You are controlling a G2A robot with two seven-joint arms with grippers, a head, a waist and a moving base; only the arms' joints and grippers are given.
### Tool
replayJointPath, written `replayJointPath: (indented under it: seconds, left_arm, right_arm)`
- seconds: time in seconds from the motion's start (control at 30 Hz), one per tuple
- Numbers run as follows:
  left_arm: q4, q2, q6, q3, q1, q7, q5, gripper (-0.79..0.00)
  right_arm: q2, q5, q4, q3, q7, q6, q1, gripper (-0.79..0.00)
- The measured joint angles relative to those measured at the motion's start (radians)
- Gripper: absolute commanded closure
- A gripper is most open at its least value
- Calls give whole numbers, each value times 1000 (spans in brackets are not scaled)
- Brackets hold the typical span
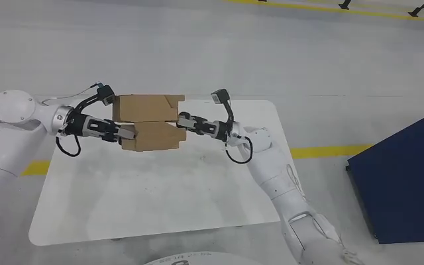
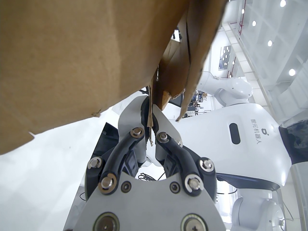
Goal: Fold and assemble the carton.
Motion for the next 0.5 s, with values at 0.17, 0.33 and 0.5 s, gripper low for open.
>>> replayJointPath:
  seconds: [0.17, 0.33, 0.5]
  left_arm:
    - [-15, 4, -6, 19, -3, 6, 17, 0]
    - [-20, 6, -10, 35, -8, 11, 16, 0]
    - [-25, 8, -8, 48, -13, 8, 1, 0]
  right_arm:
    - [1, -7, -1, -17, -4, 5, 4, -348]
    - [2, -9, 1, -33, -8, 6, 11, -348]
    - [3, -9, 3, -50, -10, 10, 17, -360]
